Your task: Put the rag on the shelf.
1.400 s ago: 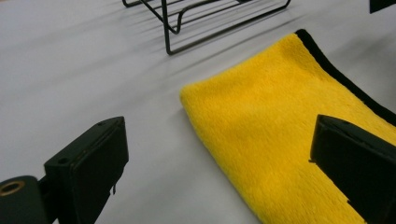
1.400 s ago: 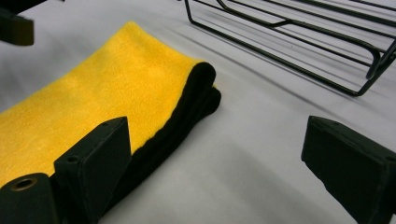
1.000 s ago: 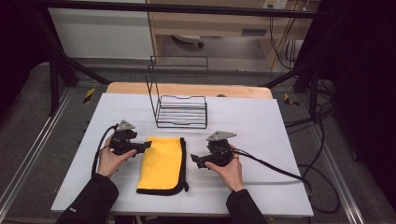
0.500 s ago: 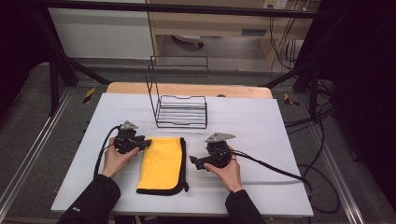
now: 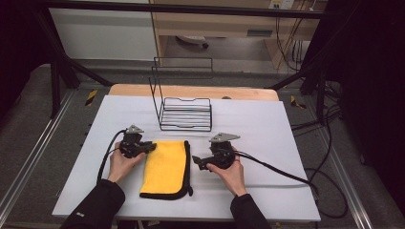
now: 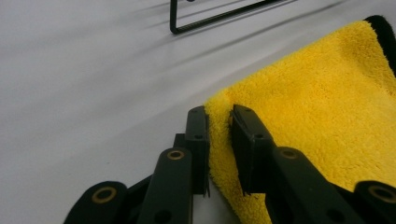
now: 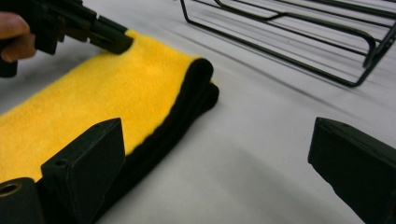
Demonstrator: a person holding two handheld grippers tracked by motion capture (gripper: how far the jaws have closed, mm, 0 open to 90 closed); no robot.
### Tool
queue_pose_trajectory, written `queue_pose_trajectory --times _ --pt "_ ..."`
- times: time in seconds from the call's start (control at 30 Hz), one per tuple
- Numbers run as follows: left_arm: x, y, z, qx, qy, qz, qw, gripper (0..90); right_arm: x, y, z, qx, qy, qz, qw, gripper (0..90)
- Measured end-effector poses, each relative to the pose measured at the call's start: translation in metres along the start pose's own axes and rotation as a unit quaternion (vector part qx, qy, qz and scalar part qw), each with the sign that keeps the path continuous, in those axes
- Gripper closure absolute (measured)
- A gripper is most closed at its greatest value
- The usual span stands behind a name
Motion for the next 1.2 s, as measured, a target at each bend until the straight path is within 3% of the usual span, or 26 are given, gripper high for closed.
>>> queue_pose_trajectory --times 0.17,0.37,0.43,0.73,0.93,1.2 --pt "0.000 0.000 -0.001 -0.010 0.001 0.003 0.9999 78.9 -0.011 0.011 0.008 -0.008 0.003 -0.009 0.9999 3.4" --pt "-0.001 0.000 -0.003 -0.029 0.007 0.008 0.9995 79.3 -0.034 0.020 0.015 -0.005 -0.013 0.007 0.9999 4.0" --pt "-0.001 0.000 -0.003 -0.031 0.008 0.007 0.9995 79.4 -0.041 0.022 0.018 -0.014 -0.010 0.012 0.9998 4.0" --pt "-0.001 0.000 -0.004 -0.044 0.012 0.009 0.9989 79.4 -0.065 0.015 0.020 -0.014 -0.017 0.033 0.9992 27.7" --pt "-0.001 0.000 -0.004 -0.045 0.012 0.009 0.9989 79.4 -0.067 0.012 0.022 -0.020 -0.007 0.040 0.9990 44.1" --pt "-0.001 0.000 -0.004 -0.049 0.012 0.010 0.9987 79.4 -0.066 0.012 0.024 -0.039 0.004 0.055 0.9977 58.6"
Point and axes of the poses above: each handheld gripper's, and its own axes: x roughly backward along the jaws, y roughly out of its top, z roughly to its left, the point moved 5 cm from there along -x, roughly forward along the jaws, and after that the axes turned 13 degrees about -y, right-handed, at the moved point
